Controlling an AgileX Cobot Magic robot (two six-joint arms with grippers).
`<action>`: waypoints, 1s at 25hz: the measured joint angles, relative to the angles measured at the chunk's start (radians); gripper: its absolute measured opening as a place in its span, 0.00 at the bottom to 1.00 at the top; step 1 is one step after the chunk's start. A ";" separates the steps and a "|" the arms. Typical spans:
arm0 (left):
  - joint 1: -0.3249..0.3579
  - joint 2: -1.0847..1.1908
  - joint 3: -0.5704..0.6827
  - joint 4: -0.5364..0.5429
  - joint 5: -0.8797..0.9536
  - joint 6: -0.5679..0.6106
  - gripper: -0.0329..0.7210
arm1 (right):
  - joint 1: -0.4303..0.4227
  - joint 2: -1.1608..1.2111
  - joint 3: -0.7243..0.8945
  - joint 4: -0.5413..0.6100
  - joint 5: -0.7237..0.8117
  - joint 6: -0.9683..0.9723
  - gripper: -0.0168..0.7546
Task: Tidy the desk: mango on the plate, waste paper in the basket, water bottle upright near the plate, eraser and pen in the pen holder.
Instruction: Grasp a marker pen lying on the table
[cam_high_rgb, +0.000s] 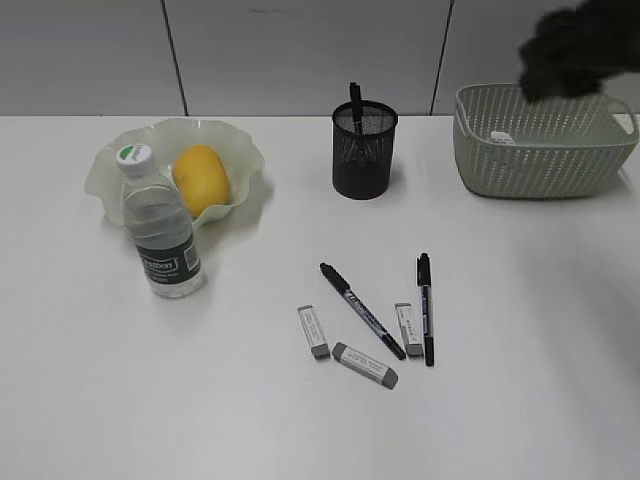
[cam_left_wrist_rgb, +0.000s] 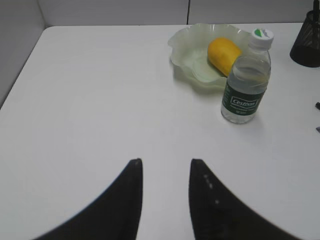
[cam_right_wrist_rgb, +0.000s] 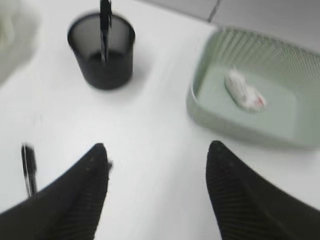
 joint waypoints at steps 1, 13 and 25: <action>0.000 0.012 0.000 0.000 -0.001 0.000 0.36 | 0.000 -0.079 0.046 0.002 0.080 0.000 0.65; 0.000 0.068 0.000 -0.032 -0.002 0.061 0.38 | 0.000 -1.161 0.566 0.027 0.498 0.044 0.58; -0.003 0.657 -0.139 -0.356 -0.192 0.226 0.44 | 0.002 -1.425 0.670 0.047 0.350 0.035 0.55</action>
